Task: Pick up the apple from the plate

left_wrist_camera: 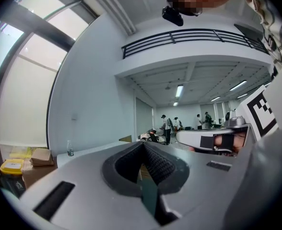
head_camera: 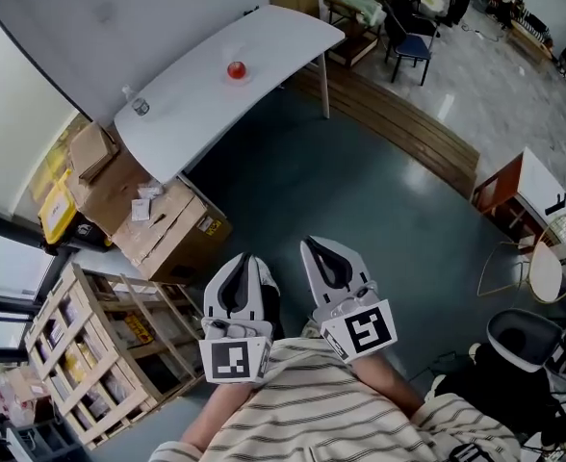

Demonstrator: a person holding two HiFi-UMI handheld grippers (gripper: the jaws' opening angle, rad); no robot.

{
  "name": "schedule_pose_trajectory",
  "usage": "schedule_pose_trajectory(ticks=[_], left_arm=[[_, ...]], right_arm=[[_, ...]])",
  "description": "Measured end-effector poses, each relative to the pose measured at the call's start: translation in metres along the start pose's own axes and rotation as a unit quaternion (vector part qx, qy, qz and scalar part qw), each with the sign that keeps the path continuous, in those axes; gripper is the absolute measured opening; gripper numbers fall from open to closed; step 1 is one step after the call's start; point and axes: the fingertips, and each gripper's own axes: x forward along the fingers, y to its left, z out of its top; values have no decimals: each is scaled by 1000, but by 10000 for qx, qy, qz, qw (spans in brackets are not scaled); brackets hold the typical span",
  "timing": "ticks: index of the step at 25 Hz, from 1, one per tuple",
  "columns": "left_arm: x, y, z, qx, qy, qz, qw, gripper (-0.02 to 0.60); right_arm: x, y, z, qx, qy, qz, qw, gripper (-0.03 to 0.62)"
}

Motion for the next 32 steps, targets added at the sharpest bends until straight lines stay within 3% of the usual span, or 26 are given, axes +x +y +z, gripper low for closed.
schedule_pose_trajectory(ticks=[10,16,21,26,32], left_arm=[[80,41,-18,-328,-12,-130,9994,5],[143,95,-17,-524,-63,-66,9986,5],[197,149,-22,-843,26,-60,9964,5],[242,202,-16,-885,-136,-144,9959,5],[291,233,-12,-724,-258,-363,9964,5]], right_arm=[[74,-41,-10,-288,226,-104,9993,12],[148,-59,2,-381,238,-94,9989,12],[211,-77,14,-408,259,-378,9981,12],[280,-86,14,-382,234,-542,9975,12],[333,-97,7,-412,195,-647,9969,12]])
